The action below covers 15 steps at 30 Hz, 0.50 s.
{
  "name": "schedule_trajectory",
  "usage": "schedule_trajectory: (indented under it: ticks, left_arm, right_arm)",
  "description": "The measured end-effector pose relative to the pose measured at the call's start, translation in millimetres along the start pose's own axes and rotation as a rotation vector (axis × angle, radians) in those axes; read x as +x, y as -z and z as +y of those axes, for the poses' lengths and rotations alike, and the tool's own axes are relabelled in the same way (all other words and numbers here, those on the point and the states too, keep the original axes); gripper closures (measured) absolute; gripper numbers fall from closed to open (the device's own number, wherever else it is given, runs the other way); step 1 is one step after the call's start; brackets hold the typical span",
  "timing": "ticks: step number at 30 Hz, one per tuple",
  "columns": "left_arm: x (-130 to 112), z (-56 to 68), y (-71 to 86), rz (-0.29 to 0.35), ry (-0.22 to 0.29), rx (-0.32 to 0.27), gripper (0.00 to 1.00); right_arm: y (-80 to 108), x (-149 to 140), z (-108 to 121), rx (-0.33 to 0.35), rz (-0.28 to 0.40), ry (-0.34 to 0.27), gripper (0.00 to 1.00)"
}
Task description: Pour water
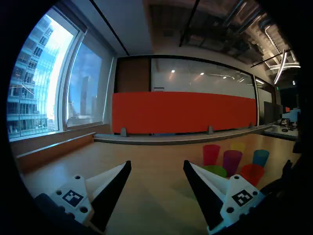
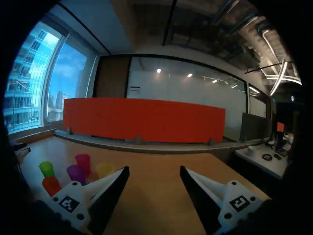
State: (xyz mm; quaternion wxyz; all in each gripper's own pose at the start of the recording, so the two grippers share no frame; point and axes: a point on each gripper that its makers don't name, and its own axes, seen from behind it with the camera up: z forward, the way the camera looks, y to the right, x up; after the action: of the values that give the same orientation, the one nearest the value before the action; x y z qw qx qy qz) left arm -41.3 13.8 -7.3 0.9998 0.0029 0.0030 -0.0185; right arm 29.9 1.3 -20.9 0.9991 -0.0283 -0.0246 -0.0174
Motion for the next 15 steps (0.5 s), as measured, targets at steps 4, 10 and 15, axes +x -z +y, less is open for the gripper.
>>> schedule_trajectory:
  ticks: [4, 10, 15]
  left_arm:
    - [-0.8, -0.3, -0.2, -0.001, 0.000, 0.000, 0.01]
    - [-2.0, -0.4, -0.5, -0.002, -0.001, 0.003, 0.01]
    - [-2.0, 0.4, -0.9, -0.003, -0.001, 0.002, 0.01]
  right_arm:
    - [1.2, 0.3, 2.0, 0.000, 0.004, -0.008, 0.00]
    - [4.1, 1.5, 2.6, 0.005, 0.011, -0.008, 0.00]
    - [6.9, 0.5, 3.9, 0.006, 0.014, -0.005, 0.00]
